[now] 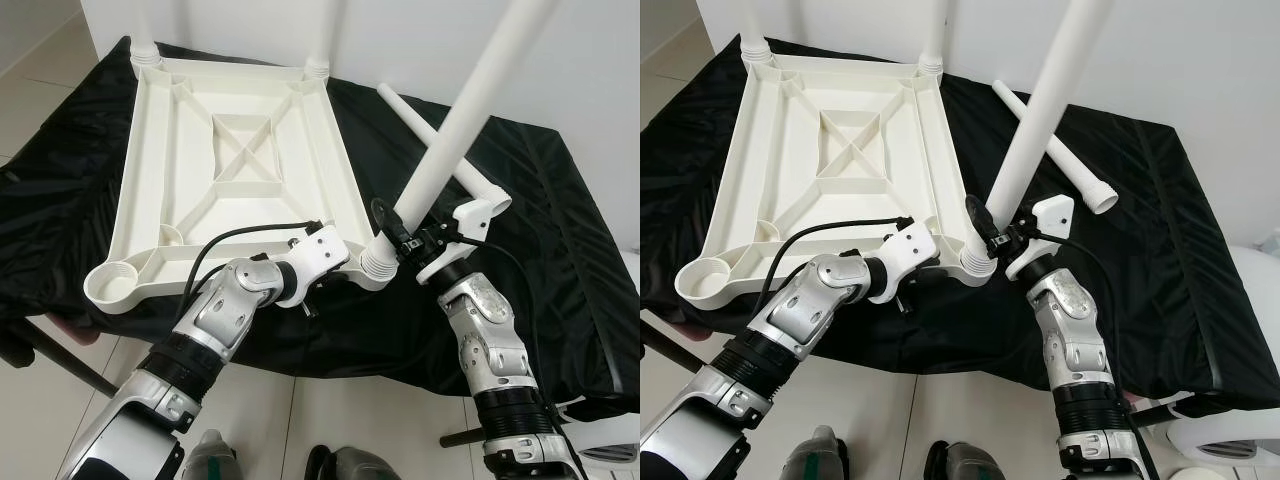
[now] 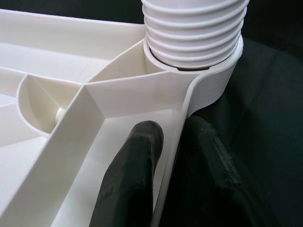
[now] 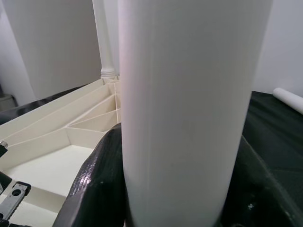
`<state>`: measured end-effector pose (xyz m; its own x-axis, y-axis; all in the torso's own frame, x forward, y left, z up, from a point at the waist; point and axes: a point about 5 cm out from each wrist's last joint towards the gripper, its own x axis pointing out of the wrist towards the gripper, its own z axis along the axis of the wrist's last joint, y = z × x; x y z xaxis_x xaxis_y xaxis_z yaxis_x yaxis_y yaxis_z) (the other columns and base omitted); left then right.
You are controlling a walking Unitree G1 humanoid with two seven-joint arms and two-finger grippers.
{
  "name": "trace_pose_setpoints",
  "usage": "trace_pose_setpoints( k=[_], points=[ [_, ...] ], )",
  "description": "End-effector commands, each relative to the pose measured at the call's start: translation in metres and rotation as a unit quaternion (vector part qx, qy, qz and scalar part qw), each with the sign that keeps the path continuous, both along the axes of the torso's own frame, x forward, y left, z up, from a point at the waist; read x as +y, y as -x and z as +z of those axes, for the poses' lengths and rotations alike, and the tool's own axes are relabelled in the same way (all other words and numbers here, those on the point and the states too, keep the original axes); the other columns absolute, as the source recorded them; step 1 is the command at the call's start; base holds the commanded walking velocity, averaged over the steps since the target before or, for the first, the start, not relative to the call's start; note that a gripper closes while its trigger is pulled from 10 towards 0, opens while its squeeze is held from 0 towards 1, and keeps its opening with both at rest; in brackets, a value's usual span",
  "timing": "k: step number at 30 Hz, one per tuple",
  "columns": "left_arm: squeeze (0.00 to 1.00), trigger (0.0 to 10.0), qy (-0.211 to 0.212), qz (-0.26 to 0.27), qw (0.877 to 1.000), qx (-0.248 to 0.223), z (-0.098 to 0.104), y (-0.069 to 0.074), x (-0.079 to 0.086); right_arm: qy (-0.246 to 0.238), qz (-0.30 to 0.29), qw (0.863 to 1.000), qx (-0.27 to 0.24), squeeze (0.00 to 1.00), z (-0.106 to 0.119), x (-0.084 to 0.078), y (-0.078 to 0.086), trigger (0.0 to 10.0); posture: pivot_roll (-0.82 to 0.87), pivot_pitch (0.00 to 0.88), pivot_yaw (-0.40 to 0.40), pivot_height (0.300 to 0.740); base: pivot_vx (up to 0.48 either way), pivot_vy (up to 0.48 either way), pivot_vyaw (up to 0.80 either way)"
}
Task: Building children table
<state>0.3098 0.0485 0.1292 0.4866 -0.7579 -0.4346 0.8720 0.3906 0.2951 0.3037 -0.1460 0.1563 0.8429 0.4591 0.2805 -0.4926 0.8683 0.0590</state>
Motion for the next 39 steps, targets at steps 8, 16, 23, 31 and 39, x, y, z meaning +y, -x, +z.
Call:
trace_pose_setpoints(
  k=[8, 16, 23, 31, 39],
  points=[
    [0.0, 10.0, -0.012, 0.006, 1.0, -0.003, -0.002, -0.001, 0.002, 0.033, -0.025, 0.997, 0.064, 0.0, -0.021, -0.005, -0.004, 10.0, 0.07, 0.076, -0.111, 0.74, 0.0, 0.0, 0.0],
    [0.0, 10.0, -0.013, 0.006, 1.0, -0.005, 0.0, -0.002, 0.002, 0.101, -0.024, 0.99, 0.099, 0.0, -0.02, -0.003, -0.011, 10.0, 0.07, 0.074, -0.109, 0.74, 0.0, 0.0, 0.0],
    [0.0, 10.0, -0.012, 0.005, 1.0, -0.006, 0.0, -0.002, 0.002, 0.101, -0.026, 0.99, 0.092, 0.0, -0.012, -0.002, -0.014, 10.0, 0.08, 0.073, -0.112, 0.74, 0.0, 0.0, 0.0],
    [0.0, 10.0, -0.012, 0.006, 1.0, -0.006, 0.0, -0.001, 0.003, 0.082, -0.047, 0.99, 0.101, 0.0, -0.024, -0.012, -0.007, 10.0, 0.08, 0.069, -0.113, 0.74, 0.0, 0.0, 0.0],
    [0.0, 10.0, -0.011, 0.002, 1.0, -0.006, 0.0, 0.0, 0.001, 0.058, -0.053, 0.993, 0.083, 0.0, -0.027, -0.018, -0.001, 10.0, 0.07, 0.065, -0.108, 0.74, 0.0, 0.0, 0.0]
  ],
)
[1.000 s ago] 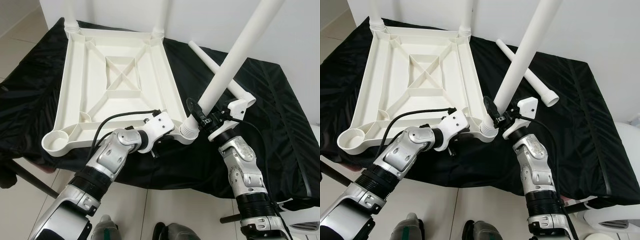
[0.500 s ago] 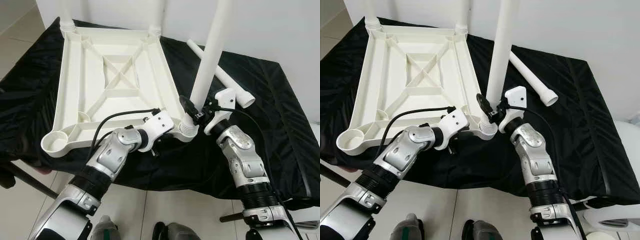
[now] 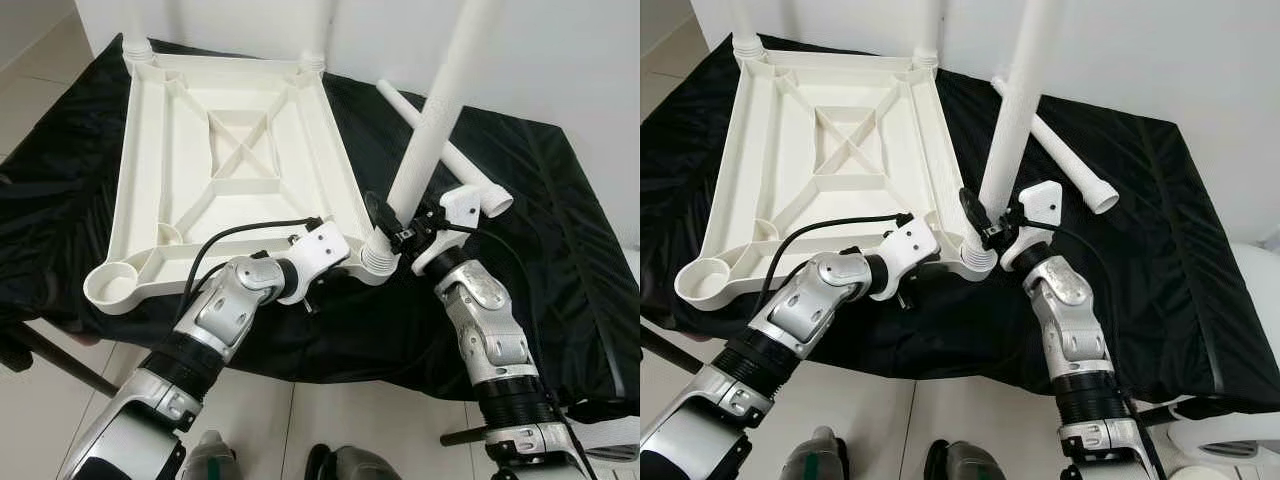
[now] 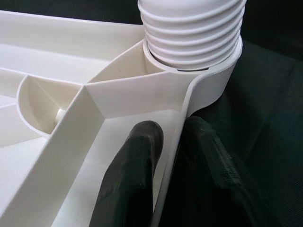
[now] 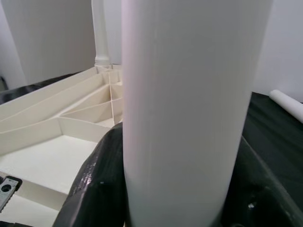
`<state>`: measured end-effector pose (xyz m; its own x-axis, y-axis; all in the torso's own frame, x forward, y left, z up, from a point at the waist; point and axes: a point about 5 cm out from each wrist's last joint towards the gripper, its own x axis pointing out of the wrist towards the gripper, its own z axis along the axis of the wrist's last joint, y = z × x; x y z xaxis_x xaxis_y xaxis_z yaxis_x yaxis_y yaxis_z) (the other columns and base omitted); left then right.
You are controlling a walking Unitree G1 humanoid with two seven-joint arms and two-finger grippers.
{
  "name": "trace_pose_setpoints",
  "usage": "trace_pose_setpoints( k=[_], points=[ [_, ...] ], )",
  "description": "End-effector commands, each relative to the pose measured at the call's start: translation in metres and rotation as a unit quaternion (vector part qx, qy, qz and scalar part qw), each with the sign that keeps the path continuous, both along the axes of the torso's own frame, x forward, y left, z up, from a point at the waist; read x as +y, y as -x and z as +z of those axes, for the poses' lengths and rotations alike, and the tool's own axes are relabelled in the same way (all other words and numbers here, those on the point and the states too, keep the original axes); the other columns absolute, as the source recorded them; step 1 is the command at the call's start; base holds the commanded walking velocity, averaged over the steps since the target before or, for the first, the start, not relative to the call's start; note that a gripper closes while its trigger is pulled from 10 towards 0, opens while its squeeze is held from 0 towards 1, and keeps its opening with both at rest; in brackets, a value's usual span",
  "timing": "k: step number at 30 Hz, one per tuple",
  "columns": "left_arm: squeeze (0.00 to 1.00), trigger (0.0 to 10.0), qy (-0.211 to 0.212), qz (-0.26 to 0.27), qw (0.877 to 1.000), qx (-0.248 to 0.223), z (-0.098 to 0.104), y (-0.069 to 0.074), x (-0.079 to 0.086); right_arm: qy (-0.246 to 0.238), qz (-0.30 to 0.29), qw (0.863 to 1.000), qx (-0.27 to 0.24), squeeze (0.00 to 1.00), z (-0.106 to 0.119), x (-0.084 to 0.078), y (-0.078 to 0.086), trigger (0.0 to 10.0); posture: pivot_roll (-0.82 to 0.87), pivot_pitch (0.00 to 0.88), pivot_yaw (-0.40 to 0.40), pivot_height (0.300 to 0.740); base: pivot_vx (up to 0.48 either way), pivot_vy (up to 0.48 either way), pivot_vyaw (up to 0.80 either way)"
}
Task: Building children table
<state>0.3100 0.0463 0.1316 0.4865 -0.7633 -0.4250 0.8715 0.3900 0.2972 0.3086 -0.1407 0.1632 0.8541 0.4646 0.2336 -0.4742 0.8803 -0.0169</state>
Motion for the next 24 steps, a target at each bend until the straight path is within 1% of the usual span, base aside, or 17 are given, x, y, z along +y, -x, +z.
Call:
trace_pose_setpoints(
  k=[1, 3, 12, 17, 24],
  points=[
    [0.0, 10.0, -0.016, 0.003, 1.0, -0.003, -0.003, 0.0, 0.003, 0.01, -0.047, 0.996, 0.075, 0.0, -0.033, -0.025, 0.004, 10.0, 0.07, 0.064, -0.108, 0.74, 0.0, 0.0, 0.0],
    [0.0, 10.0, -0.016, 0.002, 1.0, -0.003, -0.002, 0.0, 0.002, 0.004, -0.047, 0.996, 0.072, 0.0, -0.031, -0.025, 0.003, 10.0, 0.07, 0.063, -0.109, 0.74, 0.0, 0.0, 0.0],
    [0.0, 10.0, -0.015, 0.002, 1.0, -0.003, -0.003, 0.001, 0.002, 0.017, -0.043, 0.997, 0.064, 0.0, -0.031, -0.021, 0.005, 10.0, 0.07, 0.057, -0.113, 0.74, 0.0, 0.0, 0.0],
    [0.0, 10.0, -0.013, 0.003, 1.0, -0.003, -0.002, 0.001, 0.001, 0.023, -0.053, 0.997, 0.045, 0.0, -0.03, -0.013, 0.011, 10.0, 0.07, 0.066, -0.114, 0.74, 0.0, 0.0, 0.0],
    [0.0, 10.0, -0.011, 0.004, 1.0, -0.002, -0.001, 0.001, 0.002, 0.033, -0.065, 0.997, 0.038, 0.0, -0.035, -0.012, 0.016, 10.0, 0.07, 0.071, -0.111, 0.74, 0.0, 0.0, 0.0]
  ],
)
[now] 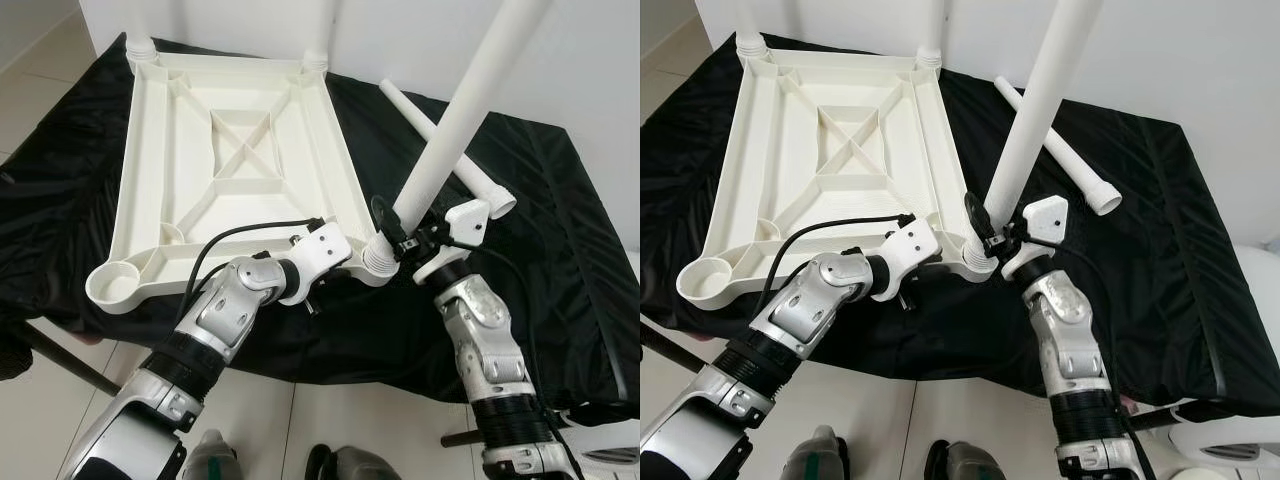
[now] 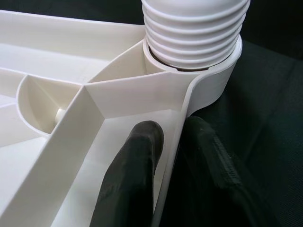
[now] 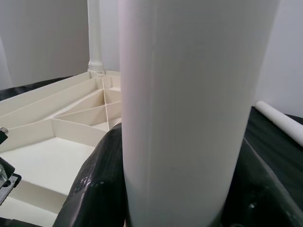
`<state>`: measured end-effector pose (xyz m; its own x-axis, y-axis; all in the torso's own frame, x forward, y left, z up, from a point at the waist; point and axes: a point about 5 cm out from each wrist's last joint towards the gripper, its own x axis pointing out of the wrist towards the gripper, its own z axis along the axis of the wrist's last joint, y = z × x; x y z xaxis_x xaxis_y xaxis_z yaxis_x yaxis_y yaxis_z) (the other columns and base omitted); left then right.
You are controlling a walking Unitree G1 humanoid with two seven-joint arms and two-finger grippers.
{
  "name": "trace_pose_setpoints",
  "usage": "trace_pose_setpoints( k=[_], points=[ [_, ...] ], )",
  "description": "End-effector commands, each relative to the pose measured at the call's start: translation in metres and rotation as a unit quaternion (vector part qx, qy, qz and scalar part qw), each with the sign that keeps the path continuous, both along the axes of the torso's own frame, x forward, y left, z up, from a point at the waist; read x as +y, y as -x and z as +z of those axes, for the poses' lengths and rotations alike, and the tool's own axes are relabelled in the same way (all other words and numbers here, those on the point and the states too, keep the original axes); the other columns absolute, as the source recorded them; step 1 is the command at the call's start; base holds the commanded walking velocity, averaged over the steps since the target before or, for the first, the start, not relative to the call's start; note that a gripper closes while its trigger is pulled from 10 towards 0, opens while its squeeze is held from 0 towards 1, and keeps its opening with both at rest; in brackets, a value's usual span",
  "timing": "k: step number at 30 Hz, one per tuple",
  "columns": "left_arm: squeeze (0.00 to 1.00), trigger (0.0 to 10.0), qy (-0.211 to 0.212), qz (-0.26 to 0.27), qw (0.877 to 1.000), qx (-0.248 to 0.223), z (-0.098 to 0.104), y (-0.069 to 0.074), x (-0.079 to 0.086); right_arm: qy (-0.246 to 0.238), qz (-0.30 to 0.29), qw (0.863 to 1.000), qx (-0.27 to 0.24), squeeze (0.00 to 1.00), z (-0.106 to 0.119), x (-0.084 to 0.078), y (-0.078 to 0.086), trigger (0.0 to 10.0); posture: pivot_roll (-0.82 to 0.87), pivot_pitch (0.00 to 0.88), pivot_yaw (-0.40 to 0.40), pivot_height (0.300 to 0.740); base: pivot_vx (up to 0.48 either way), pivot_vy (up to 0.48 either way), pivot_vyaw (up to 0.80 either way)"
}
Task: Building children table
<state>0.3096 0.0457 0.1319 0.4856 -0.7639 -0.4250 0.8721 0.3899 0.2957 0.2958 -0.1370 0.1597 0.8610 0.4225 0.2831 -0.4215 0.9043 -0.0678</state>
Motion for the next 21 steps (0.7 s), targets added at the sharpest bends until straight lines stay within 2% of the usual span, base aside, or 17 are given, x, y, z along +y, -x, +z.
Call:
trace_pose_setpoints(
  k=[1, 5, 10, 16, 18, 21],
  points=[
    [0.0, 10.0, -0.012, 0.004, 1.0, -0.003, -0.002, 0.001, 0.003, 0.023, -0.042, 0.996, 0.073, 0.0, -0.033, -0.017, 0.003, 10.0, 0.07, 0.078, -0.107, 0.74, 0.0, 0.0, 0.0],
    [0.0, 10.0, -0.014, 0.002, 1.0, -0.001, -0.002, 0.001, 0.003, 0.045, -0.045, 0.996, 0.066, 0.0, -0.033, -0.022, 0.003, 10.0, 0.06, 0.082, -0.101, 0.74, 0.0, 0.0, 0.0],
    [0.0, 10.0, -0.014, 0.001, 1.0, -0.003, -0.001, 0.0, 0.003, 0.044, -0.058, 0.994, 0.079, 0.0, -0.038, -0.028, 0.002, 10.0, 0.06, 0.083, -0.099, 0.74, 0.0, 0.0, 0.0],
    [0.0, 10.0, -0.013, 0.0, 1.0, -0.003, -0.001, 0.0, 0.003, 0.022, -0.068, 0.992, 0.099, 0.0, -0.046, -0.033, 0.003, 10.0, 0.06, 0.084, -0.1, 0.74, 0.0, 0.0, 0.0],
    [0.0, 10.0, -0.013, 0.0, 1.0, -0.003, -0.001, 0.0, 0.002, 0.015, -0.076, 0.991, 0.11, 0.0, -0.057, -0.04, 0.007, 10.0, 0.06, 0.087, -0.101, 0.74, 0.0, 0.0, 0.0],
    [0.0, 10.0, -0.012, 0.0, 1.0, -0.003, -0.001, 0.001, 0.002, 0.012, -0.081, 0.99, 0.113, 0.0, -0.06, -0.044, 0.008, 10.0, 0.06, 0.089, -0.1, 0.74, 0.0, 0.0, 0.0]
  ],
)
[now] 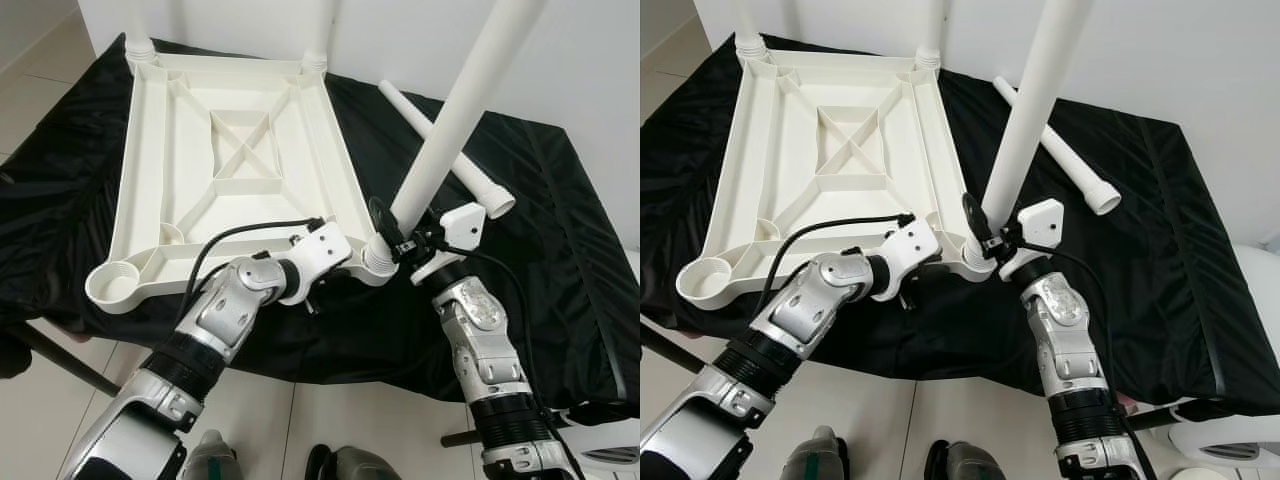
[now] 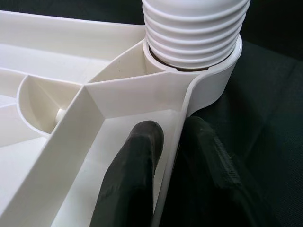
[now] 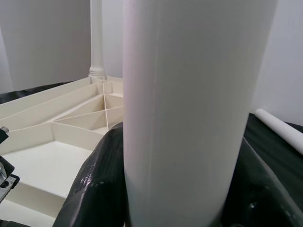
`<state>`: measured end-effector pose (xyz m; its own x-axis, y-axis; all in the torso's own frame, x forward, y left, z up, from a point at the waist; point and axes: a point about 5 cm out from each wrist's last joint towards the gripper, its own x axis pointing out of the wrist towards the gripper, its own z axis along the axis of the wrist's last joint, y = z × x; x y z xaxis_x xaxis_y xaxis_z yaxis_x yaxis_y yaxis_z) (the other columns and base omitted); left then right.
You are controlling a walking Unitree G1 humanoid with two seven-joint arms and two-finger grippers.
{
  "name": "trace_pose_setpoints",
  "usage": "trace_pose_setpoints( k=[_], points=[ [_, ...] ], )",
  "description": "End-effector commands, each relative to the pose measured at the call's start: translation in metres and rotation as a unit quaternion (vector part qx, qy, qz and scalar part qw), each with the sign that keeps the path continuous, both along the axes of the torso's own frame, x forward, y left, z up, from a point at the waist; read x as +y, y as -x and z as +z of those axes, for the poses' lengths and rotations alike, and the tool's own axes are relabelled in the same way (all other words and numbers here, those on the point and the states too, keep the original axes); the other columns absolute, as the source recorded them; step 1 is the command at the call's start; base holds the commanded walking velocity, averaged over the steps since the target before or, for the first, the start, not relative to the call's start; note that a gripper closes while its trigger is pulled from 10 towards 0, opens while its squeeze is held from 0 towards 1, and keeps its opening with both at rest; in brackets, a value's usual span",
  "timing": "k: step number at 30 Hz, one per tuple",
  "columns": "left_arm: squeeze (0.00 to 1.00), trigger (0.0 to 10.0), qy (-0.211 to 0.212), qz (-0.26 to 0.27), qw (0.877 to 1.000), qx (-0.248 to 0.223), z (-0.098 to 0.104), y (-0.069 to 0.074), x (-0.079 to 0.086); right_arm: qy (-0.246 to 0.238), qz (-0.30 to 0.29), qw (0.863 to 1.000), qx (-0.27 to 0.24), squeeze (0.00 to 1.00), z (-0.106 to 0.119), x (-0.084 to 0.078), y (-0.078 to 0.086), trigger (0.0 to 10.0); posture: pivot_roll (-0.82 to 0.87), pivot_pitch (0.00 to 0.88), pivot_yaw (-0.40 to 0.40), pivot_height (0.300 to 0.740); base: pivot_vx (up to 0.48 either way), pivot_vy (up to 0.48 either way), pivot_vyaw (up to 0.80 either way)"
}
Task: Building children table
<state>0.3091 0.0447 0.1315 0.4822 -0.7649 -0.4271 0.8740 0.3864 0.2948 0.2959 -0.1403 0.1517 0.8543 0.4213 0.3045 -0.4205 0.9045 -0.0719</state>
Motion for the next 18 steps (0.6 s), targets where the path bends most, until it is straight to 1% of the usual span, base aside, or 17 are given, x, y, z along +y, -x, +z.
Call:
trace_pose_setpoints(
  k=[1, 5, 9, 14, 16, 18],
  points=[
    [0.0, 10.0, -0.012, 0.001, 1.0, -0.003, 0.0, 0.0, 0.003, 0.014, -0.082, 0.989, 0.124, 0.0, -0.05, -0.041, 0.006, 10.0, 0.06, 0.089, -0.1, 0.74, 0.0, 0.0, 0.0],
    [0.0, 10.0, -0.012, 0.002, 1.0, -0.003, 0.0, 0.0, 0.003, 0.019, -0.082, 0.989, 0.12, 0.0, -0.047, -0.04, 0.003, 10.0, 0.06, 0.09, -0.1, 0.74, 0.0, 0.0, 0.0],
    [0.0, 10.0, -0.012, 0.003, 1.0, -0.004, 0.001, -0.001, 0.004, 0.041, -0.087, 0.987, 0.128, 0.0, -0.037, -0.033, -0.005, 10.0, 0.06, 0.091, -0.102, 0.74, 0.0, 0.0, 0.0],
    [0.0, 10.0, -0.011, 0.003, 1.0, -0.004, 0.001, 0.0, 0.003, 0.039, -0.084, 0.988, 0.122, 0.0, -0.027, -0.028, -0.01, 10.0, 0.07, 0.093, -0.1, 0.74, 0.0, 0.0, 0.0],
    [0.0, 10.0, -0.011, 0.001, 1.0, -0.004, 0.001, 0.0, 0.002, 0.032, -0.076, 0.992, 0.099, 0.0, -0.016, -0.022, -0.013, 10.0, 0.06, 0.096, -0.102, 0.74, 0.0, 0.0, 0.0],
    [0.0, 10.0, -0.011, 0.001, 1.0, -0.004, 0.001, 0.0, 0.002, 0.032, -0.075, 0.992, 0.1, 0.0, -0.018, -0.021, -0.013, 10.0, 0.06, 0.095, -0.102, 0.74, 0.0, 0.0, 0.0]
  ],
)
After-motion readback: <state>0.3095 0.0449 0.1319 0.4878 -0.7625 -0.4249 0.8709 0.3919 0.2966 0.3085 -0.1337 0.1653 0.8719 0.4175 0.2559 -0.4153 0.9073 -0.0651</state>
